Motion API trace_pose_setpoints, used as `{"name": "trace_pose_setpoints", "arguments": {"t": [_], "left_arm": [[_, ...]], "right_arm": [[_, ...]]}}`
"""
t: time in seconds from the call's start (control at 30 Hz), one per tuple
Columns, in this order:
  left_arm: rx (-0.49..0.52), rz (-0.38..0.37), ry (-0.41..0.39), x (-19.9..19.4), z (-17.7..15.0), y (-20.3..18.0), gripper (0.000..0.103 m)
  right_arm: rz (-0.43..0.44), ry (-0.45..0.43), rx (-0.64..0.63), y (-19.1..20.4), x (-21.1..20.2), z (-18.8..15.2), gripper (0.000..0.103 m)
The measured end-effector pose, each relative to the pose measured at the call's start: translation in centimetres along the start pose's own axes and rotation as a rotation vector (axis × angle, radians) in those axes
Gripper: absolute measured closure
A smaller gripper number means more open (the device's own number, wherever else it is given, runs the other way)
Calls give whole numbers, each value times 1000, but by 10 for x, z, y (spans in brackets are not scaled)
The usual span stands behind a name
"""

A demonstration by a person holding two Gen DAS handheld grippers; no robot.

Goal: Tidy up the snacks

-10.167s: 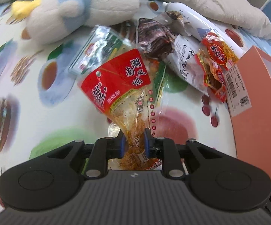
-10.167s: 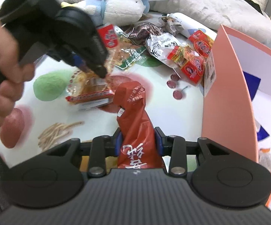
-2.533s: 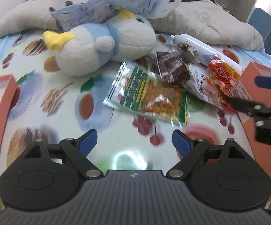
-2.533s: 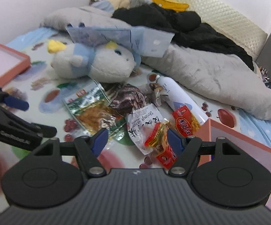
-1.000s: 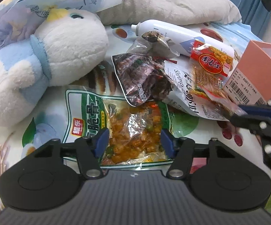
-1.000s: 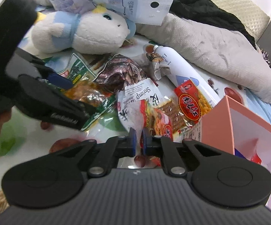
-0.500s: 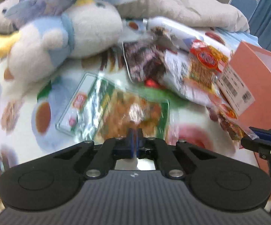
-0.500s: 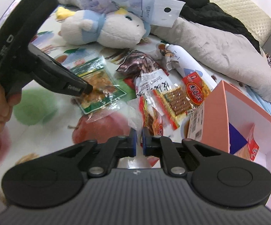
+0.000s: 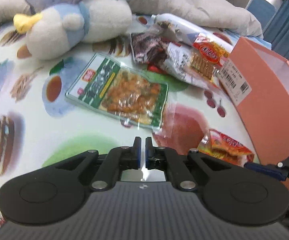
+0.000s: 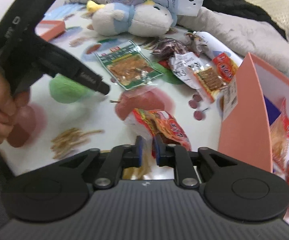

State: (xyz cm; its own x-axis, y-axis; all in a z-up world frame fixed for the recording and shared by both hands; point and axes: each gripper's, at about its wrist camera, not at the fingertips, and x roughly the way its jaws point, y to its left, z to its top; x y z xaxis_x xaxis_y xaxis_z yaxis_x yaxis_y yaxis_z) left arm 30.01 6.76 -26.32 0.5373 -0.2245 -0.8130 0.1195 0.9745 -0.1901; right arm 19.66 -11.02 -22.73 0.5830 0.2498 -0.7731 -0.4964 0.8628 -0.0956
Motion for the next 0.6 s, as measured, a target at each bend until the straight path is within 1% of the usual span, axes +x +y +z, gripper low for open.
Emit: {"name": "trace_pose_setpoints", "arguments": {"t": [0.03,0.07,0.1,0.17,0.2,0.23,0.27,0.3,0.43,0.53,0.6], "left_arm": [[2,0,-4,-1,4,0,99],[1,1,-4,0,8,0,92],[-1,-2,1,2,12,0,85],[-5,-2,15,7,21,1,33],[-3,3,7,9,25,0,23],[5,9,-4,11,29,0,10],[15,18,-9,14,34,-1,6],[25,25,-6,18,38,-2,5],[81,-4,54,46,58,-7,1],[161,12,93,66,67,-16,0],[210,39,103,78,69,-21,0]], "right_arm": [[14,-12,8,-1,-3,0,66],[22,-23,16,-1,-6,0,56],[31,-32,24,-2,-8,0,52],[47,-44,44,-6,-11,1,52],[52,-51,58,-9,-12,3,47],[51,-60,70,-12,-12,4,40],[46,-72,80,-14,-11,6,26],[34,-84,88,-16,-8,6,18],[12,-46,87,-20,14,10,17],[27,-18,95,-20,29,11,17],[10,-7,101,-22,37,13,17]]}}
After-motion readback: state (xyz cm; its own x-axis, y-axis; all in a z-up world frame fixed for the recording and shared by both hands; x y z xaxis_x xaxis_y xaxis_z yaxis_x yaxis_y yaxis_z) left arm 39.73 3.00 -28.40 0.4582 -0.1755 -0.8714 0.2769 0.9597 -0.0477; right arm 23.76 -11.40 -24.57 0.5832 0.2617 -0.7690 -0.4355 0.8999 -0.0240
